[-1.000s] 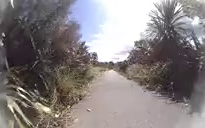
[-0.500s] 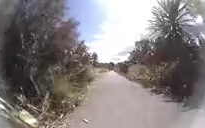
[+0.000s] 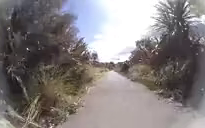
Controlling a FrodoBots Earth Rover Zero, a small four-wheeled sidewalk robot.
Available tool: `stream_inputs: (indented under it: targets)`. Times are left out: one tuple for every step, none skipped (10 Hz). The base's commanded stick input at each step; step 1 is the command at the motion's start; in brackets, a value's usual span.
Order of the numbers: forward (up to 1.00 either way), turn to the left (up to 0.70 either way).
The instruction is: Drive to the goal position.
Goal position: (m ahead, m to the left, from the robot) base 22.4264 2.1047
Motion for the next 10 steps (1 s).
stream_inputs:
  targets:
    - [0.7, 0.0]
    - [0.7, 0.0]
    - [0.7, 0.0]
    - [0.7, 0.0]
    - [0.7, 0.0]
    - [0.7, 0.0]
    - [0.7, 0.0]
    - [0.7, 0.0]
    - [0.7, 0.0]
    - [0.7, 0.0]
